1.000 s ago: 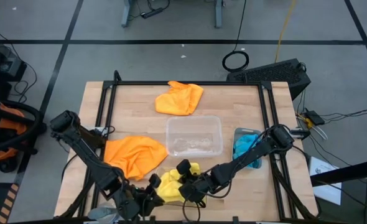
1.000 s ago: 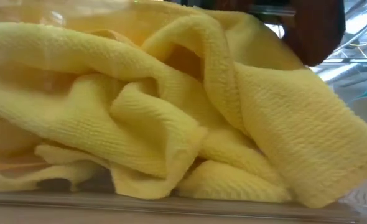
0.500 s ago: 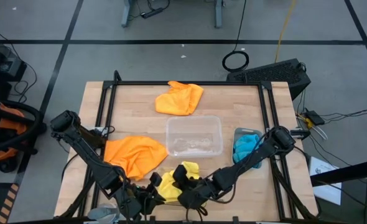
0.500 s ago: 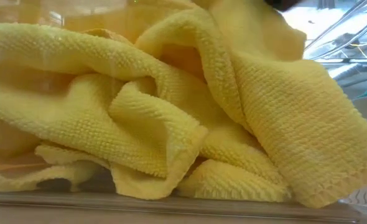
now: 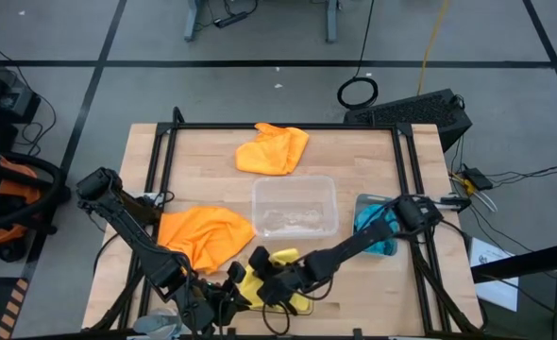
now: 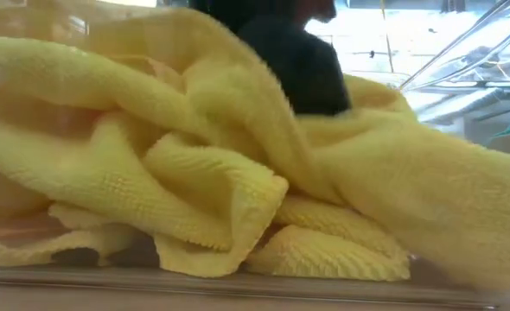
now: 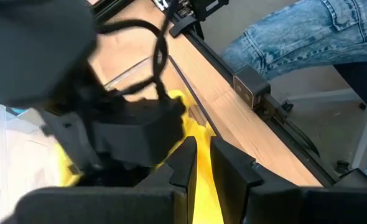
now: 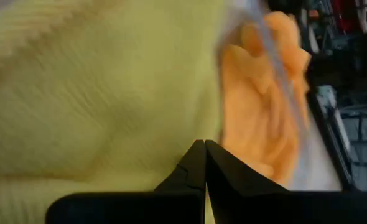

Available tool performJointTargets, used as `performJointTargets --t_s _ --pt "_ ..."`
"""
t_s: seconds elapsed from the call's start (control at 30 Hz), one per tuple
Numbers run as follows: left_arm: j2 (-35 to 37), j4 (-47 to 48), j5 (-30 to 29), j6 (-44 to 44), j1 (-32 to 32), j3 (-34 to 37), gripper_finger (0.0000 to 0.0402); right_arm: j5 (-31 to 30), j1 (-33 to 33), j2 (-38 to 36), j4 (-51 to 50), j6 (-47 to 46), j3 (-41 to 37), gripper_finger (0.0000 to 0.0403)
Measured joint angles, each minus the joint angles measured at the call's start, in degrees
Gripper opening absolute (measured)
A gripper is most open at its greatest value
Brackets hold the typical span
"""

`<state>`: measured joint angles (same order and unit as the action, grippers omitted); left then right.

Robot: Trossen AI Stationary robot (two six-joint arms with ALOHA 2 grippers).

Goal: Sort microfiber towel by color & place in baskets
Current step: Put the yellow microfiber cloth into the transparent bin

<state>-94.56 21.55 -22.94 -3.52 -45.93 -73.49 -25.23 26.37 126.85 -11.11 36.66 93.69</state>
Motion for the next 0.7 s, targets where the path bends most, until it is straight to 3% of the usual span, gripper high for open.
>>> performJointTargets --t_s 0.23,0.47,0.7 --pt "0.0 -0.04 0.2 -0.1 0.0 0.0 0.0054 -0.08 -0.07 4.16 1.37 -0.14 0.11 0.0" --pt "0.0 -0.08 0.2 -0.23 0.0 0.0 0.0054 -0.54 0.27 3.85 2.09 0.91 0.11 0.0" --pt "0.0 -0.03 0.2 -0.23 0.0 0.0 0.0054 -7.17 2.61 0.39 3.06 5.79 0.11 0.0"
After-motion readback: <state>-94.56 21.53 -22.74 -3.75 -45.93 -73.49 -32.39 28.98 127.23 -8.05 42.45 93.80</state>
